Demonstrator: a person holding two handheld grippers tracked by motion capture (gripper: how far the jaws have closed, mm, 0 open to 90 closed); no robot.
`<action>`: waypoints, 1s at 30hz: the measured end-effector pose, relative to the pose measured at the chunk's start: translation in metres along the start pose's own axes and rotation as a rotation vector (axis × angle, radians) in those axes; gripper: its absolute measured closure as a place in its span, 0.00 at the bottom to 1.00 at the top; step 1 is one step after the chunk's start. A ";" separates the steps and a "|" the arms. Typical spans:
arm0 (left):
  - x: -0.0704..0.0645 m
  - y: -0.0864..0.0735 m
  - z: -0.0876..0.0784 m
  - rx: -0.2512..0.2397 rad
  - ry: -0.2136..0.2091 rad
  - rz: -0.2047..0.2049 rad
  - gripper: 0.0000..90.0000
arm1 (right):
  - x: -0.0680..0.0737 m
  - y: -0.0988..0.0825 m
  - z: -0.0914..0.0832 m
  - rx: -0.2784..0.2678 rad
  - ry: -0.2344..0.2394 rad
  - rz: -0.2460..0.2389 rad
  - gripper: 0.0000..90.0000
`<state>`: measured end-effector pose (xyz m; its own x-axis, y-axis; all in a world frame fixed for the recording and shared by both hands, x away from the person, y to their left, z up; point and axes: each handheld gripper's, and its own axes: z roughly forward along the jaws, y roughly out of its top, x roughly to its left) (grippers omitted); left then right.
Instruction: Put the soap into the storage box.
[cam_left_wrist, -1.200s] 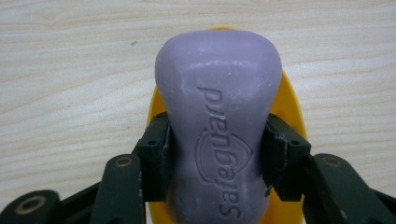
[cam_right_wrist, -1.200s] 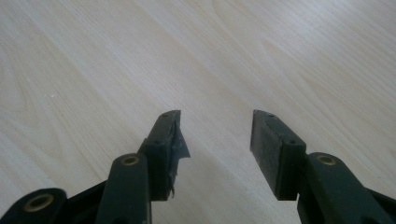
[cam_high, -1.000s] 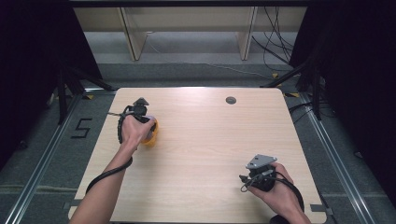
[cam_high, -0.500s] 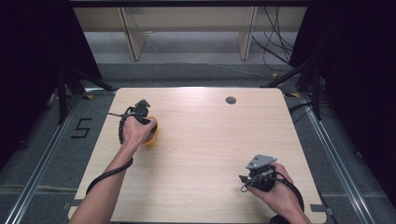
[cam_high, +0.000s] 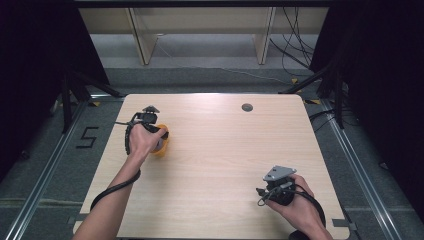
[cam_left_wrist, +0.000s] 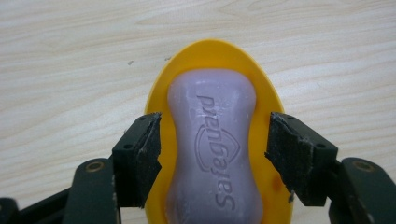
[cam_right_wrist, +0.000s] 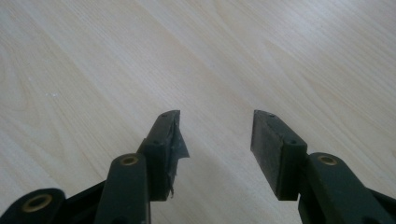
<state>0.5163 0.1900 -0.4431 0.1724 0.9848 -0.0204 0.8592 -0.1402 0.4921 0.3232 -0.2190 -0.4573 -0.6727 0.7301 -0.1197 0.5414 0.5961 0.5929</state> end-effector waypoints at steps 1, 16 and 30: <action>0.001 -0.001 -0.002 -0.008 -0.004 0.007 0.38 | -0.001 0.000 0.000 0.000 0.001 -0.011 0.58; -0.002 -0.016 -0.031 -0.075 -0.075 0.041 0.38 | 0.000 0.000 0.000 -0.001 -0.002 -0.001 0.58; 0.001 -0.053 -0.051 -0.129 -0.151 0.119 0.38 | -0.001 0.000 0.000 0.000 -0.003 -0.018 0.58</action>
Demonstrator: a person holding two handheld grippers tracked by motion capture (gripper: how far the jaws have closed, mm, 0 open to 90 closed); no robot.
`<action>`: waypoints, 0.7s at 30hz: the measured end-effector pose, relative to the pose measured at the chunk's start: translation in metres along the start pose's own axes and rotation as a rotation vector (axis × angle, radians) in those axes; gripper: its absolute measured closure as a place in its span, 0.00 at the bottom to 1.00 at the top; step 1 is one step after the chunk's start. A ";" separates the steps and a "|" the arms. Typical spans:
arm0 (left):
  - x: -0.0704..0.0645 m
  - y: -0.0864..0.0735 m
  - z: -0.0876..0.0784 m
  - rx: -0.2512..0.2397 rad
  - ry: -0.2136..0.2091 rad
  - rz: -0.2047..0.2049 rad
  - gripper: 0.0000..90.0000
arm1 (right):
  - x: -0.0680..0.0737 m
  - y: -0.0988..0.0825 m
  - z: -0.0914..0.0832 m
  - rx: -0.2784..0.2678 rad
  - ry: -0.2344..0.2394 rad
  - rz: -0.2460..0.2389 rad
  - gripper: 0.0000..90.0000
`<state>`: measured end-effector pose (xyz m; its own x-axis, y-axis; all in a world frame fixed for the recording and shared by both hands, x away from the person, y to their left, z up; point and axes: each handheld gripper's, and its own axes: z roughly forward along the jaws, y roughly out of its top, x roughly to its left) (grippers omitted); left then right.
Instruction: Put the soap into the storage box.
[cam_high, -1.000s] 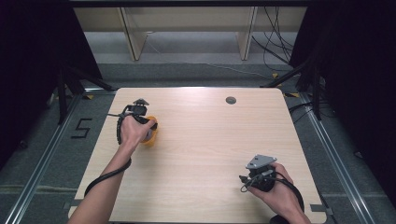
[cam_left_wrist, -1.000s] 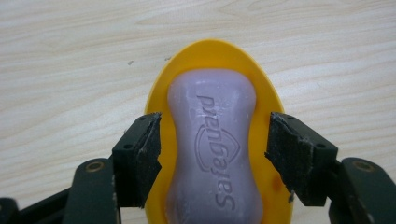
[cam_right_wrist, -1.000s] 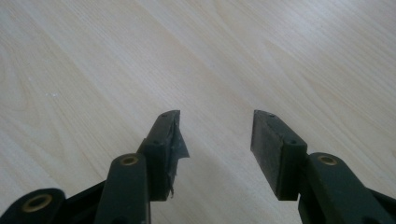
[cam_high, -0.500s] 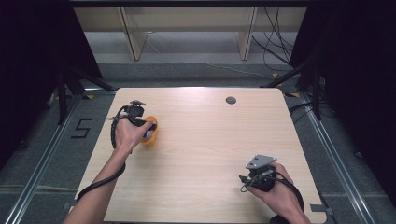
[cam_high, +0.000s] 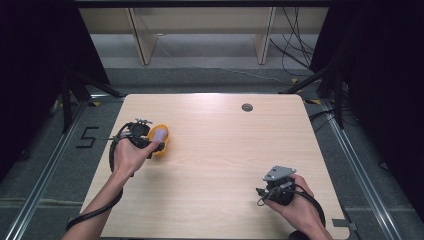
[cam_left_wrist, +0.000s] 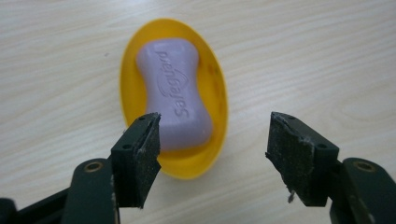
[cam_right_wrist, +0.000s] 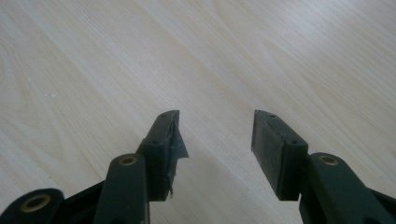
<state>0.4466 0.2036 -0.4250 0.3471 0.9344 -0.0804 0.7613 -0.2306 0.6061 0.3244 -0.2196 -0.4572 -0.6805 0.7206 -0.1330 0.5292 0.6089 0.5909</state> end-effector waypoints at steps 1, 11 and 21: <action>-0.001 -0.003 -0.001 -0.011 -0.003 0.006 0.38 | 0.000 0.000 0.000 0.000 0.000 -0.001 0.58; 0.001 -0.048 -0.009 -0.076 -0.052 0.072 0.39 | 0.000 0.000 -0.001 0.000 0.005 0.011 0.58; 0.002 -0.125 -0.013 -0.266 -0.056 0.113 0.43 | 0.000 0.000 -0.001 0.000 0.009 0.013 0.58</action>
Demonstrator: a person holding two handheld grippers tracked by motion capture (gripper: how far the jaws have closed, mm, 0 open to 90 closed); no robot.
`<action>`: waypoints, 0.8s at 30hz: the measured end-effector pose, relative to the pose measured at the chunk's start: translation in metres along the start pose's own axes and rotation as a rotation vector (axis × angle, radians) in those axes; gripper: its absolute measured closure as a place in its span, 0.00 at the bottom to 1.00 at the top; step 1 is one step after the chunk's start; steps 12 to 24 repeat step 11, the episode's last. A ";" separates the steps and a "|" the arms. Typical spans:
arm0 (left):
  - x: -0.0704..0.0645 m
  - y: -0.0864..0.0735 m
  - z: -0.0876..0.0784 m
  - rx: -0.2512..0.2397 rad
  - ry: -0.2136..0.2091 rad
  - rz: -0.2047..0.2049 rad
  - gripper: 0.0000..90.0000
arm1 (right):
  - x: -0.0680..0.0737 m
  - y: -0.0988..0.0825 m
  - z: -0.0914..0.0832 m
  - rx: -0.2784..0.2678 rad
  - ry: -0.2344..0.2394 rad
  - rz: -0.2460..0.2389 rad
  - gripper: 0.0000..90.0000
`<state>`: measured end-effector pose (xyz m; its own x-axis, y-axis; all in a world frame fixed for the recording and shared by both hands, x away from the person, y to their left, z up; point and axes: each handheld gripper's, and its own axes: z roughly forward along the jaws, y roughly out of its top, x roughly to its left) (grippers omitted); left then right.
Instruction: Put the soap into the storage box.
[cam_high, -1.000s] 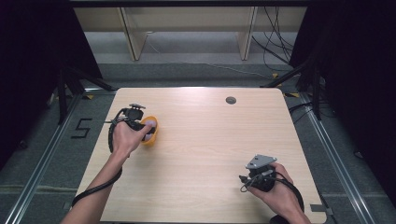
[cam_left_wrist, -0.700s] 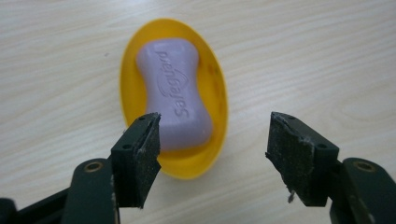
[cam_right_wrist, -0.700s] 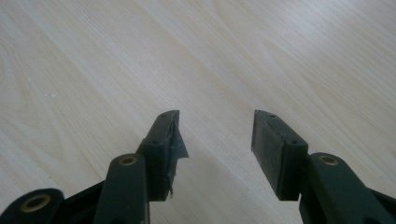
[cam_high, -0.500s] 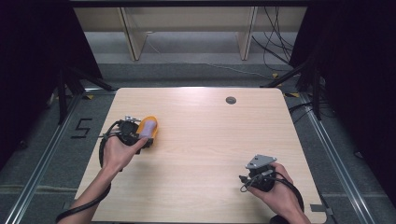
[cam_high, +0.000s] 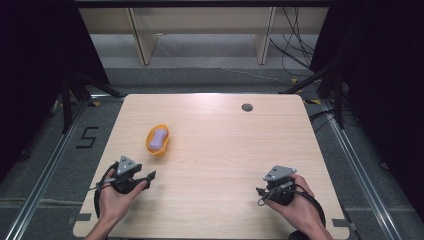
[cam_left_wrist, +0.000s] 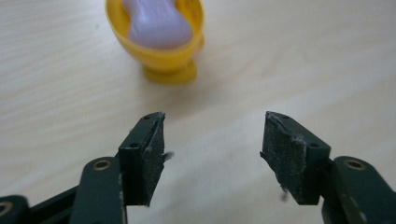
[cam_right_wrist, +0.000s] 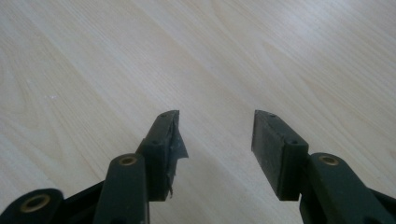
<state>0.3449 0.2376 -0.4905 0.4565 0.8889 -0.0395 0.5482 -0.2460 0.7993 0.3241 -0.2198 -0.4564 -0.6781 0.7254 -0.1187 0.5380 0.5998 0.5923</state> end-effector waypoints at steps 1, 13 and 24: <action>-0.001 -0.002 -0.002 -0.028 -0.028 -0.045 0.41 | 0.000 0.000 0.001 -0.010 -0.006 -0.009 0.58; 0.007 -0.006 0.000 0.001 -0.026 -0.062 0.41 | -0.001 0.000 0.000 -0.016 -0.013 -0.018 0.58; 0.007 -0.006 0.000 0.001 -0.026 -0.062 0.41 | -0.001 0.000 0.000 -0.016 -0.013 -0.018 0.58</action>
